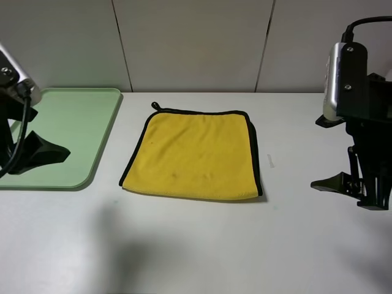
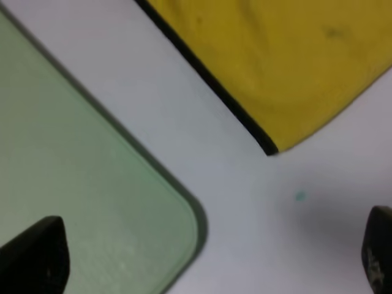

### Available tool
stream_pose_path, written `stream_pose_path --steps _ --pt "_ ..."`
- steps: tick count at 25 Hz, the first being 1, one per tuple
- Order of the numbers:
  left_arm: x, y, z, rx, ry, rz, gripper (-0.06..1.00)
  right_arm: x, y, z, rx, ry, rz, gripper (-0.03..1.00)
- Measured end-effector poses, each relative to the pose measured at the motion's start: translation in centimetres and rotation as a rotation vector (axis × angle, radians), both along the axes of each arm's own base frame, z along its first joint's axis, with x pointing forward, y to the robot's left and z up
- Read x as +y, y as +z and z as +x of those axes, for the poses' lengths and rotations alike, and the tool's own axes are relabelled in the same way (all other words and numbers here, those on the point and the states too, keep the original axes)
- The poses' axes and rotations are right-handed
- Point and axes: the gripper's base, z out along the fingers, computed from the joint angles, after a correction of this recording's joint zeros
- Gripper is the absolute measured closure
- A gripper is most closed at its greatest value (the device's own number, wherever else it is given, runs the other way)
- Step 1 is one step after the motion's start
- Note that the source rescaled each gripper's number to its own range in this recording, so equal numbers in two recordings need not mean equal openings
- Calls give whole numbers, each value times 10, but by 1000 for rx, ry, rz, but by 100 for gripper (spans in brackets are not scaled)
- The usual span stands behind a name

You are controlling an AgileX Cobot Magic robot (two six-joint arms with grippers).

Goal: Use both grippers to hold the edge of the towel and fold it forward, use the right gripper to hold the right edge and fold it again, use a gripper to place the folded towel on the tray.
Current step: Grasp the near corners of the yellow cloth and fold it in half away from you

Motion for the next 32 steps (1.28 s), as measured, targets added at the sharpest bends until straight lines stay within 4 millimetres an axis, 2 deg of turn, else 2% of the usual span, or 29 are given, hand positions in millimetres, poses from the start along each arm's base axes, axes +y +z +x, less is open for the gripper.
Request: stream_pose_path --steps 5,9,12,15,20,24,32 --pt "-4 -8 32 0 -105 75 -1 4 -12 12 20 -5 -12 -3" --pt "-5 -22 56 -13 -192 150 -1 9 -30 23 78 -7 -40 -3" --pt "-7 -31 67 -22 -247 192 -1 12 -44 32 103 -12 -54 -3" --pt "-16 -38 70 -46 -345 242 -1 15 -58 41 122 -17 -66 -3" --pt "-45 -44 69 -124 -542 317 -1 19 -82 51 173 -20 -93 -3" --pt "-65 -53 67 -150 -634 344 -1 21 -95 56 196 -27 -100 -3" --pt "-91 -91 70 -109 -762 411 -1 23 -99 60 180 -44 -83 -3"
